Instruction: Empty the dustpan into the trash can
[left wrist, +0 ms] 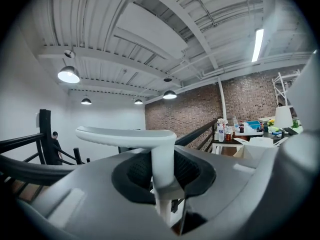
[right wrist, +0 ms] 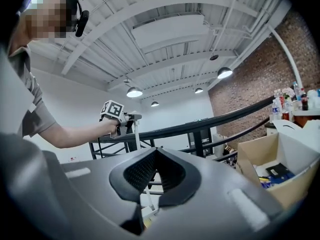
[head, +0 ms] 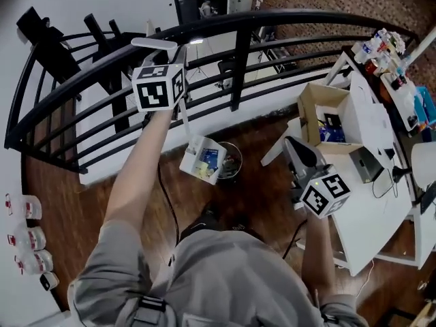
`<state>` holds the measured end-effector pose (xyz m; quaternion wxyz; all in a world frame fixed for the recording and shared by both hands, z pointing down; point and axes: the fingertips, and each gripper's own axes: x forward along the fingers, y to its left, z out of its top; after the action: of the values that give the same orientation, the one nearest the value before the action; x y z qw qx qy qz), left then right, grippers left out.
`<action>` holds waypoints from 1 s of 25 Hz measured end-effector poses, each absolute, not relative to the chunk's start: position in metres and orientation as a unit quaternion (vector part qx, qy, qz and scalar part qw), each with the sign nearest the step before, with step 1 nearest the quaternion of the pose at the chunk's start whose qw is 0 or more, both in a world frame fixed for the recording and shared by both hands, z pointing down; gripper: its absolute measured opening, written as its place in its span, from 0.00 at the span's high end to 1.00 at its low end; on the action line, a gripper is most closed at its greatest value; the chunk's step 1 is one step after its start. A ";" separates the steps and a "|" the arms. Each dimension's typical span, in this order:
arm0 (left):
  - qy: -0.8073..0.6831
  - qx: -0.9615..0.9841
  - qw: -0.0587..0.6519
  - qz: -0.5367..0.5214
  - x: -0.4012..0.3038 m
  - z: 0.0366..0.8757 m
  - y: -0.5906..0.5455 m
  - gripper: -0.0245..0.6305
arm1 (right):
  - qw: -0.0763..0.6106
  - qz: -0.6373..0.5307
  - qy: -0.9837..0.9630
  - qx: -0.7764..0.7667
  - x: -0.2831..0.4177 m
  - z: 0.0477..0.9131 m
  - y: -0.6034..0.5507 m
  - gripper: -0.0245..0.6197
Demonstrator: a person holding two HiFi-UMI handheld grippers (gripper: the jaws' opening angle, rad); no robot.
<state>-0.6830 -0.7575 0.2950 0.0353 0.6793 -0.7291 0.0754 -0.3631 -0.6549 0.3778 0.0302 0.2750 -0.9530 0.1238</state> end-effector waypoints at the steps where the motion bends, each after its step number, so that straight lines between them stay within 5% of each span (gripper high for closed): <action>1: -0.724 0.685 0.035 0.079 -0.683 0.297 -0.771 0.83 | 0.031 0.126 -0.950 0.285 -0.367 0.377 -0.659 0.96; 9: -0.674 0.732 -0.001 0.103 -0.628 0.304 -0.864 0.83 | 0.035 0.135 -0.915 0.379 -0.345 0.384 -0.682 0.96; 25: -0.566 0.798 -0.078 0.193 -0.334 0.355 -0.944 0.86 | 0.012 0.119 -0.868 0.482 -0.144 0.370 -0.683 0.96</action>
<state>-0.3338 -0.9445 0.3552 -0.0777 0.7980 -0.5655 0.1932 -0.1440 -0.6826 0.3700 0.0119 0.4824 -0.8678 0.1186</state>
